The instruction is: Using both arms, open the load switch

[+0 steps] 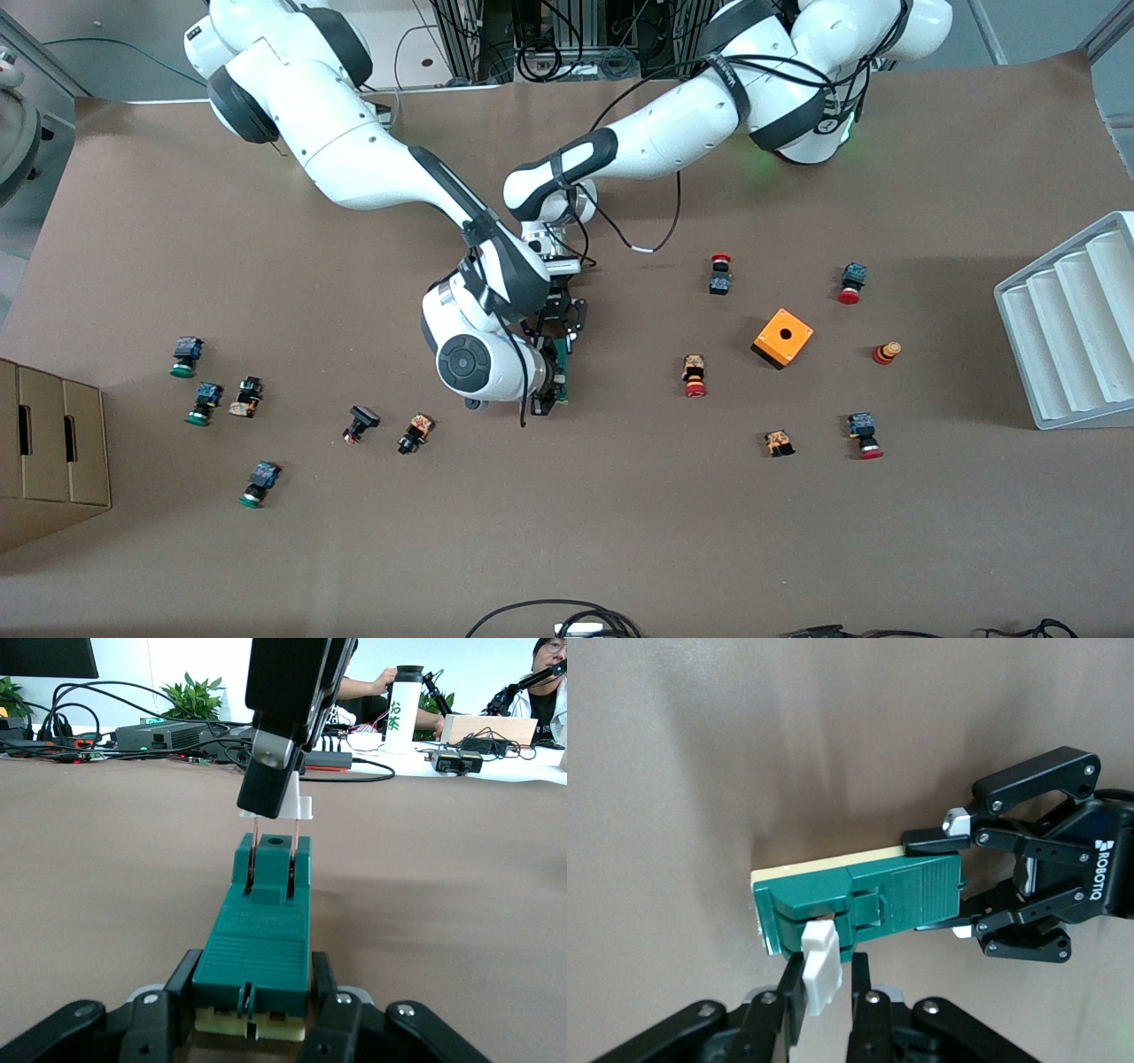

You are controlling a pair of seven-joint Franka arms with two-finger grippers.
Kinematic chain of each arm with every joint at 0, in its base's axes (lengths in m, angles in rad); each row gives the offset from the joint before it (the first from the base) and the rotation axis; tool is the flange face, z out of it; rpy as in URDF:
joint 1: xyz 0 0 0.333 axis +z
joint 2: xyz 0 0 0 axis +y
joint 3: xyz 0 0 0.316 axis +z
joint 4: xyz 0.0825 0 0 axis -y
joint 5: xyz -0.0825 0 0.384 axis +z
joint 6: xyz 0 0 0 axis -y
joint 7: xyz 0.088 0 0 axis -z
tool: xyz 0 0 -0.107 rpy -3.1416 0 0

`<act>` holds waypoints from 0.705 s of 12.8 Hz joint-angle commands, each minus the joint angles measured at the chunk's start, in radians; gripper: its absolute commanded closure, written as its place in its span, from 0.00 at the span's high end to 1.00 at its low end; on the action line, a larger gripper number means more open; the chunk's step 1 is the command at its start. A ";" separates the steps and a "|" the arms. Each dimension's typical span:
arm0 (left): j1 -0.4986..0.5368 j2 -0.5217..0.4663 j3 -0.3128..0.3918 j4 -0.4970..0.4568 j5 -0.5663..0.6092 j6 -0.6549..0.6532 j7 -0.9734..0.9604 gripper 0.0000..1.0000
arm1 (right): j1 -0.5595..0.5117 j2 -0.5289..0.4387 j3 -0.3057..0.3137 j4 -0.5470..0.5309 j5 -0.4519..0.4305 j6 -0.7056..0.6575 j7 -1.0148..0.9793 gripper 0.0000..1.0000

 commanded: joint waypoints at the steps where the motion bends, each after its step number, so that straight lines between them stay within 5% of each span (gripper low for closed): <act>1: 0.003 0.019 -0.011 0.015 0.009 0.015 0.007 0.57 | 0.000 -0.060 0.008 -0.062 0.017 -0.016 0.007 0.26; 9: 0.003 0.019 -0.011 0.015 0.007 0.015 0.006 0.54 | 0.012 -0.077 0.009 -0.091 0.014 -0.016 0.007 0.20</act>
